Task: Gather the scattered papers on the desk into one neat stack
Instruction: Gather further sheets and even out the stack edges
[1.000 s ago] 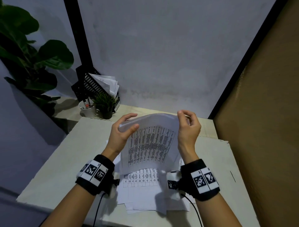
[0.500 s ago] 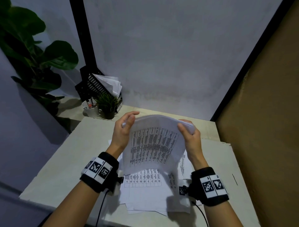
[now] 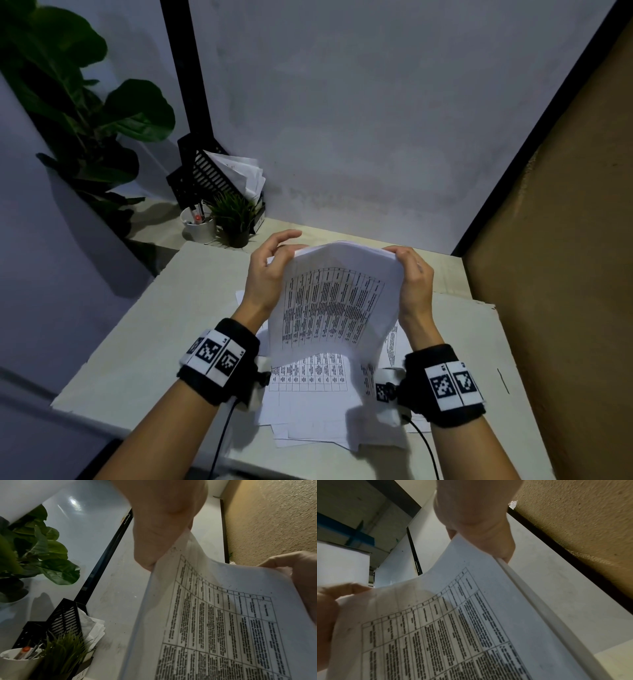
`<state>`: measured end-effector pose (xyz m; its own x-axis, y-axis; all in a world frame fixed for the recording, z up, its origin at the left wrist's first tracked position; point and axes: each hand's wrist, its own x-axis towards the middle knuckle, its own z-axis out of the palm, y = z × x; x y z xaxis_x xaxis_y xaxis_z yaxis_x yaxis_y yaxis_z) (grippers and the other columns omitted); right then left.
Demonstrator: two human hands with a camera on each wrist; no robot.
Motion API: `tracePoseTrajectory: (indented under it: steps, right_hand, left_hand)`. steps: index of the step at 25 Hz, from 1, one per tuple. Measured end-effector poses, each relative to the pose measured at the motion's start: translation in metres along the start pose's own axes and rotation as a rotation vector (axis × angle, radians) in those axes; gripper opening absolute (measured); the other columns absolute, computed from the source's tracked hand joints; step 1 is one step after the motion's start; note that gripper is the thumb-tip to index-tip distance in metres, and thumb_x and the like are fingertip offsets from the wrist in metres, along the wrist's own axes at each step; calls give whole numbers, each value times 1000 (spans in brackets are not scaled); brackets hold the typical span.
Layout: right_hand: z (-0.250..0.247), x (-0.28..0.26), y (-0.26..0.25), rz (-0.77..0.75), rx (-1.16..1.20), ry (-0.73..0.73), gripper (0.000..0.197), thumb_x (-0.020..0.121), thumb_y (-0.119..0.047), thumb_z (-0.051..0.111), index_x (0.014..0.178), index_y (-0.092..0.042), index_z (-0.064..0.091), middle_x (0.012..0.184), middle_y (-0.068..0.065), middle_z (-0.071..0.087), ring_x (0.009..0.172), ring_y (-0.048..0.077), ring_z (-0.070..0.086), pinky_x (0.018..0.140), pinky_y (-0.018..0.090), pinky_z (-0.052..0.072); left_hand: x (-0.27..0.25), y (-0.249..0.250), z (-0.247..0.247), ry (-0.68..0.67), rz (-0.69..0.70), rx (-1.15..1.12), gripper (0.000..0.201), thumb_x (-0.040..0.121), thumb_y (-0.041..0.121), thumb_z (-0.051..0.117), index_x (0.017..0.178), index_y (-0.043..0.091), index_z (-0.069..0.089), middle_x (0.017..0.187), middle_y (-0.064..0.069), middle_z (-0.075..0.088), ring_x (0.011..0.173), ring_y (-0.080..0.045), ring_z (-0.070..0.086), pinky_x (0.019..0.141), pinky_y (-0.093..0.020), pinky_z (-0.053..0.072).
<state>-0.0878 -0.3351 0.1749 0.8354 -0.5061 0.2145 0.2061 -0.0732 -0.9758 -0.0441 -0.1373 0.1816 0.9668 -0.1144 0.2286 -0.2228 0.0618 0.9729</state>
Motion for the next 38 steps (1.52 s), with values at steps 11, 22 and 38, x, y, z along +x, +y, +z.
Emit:
tracePoseTrajectory:
  steps: [11, 22, 38]
  right_hand:
    - [-18, -8, 11, 110, 51, -183, 24, 73, 0, 70, 83, -21, 64, 67, -13, 73, 66, 2, 67, 66, 27, 53]
    - [-18, -14, 17, 125, 68, -281, 34, 52, -36, 83, 82, -25, 70, 74, -10, 74, 72, 6, 69, 65, 21, 56]
    - [-24, -10, 15, 125, -2, -368, 36, 55, -25, 83, 87, -24, 66, 76, -6, 73, 75, 4, 68, 66, 19, 54]
  left_hand:
    - [-11, -11, -14, -163, -182, -43, 52, 44, 51, 79, 86, 23, 65, 77, 1, 74, 80, -19, 71, 77, -43, 57]
    - [-20, -25, -27, -96, -186, -2, 89, 36, 66, 80, 102, 9, 63, 95, -9, 71, 87, -22, 68, 74, -34, 56]
    - [-21, -5, -24, -112, -43, -82, 25, 53, 46, 81, 74, 36, 73, 72, 15, 73, 70, 1, 66, 60, -17, 54]
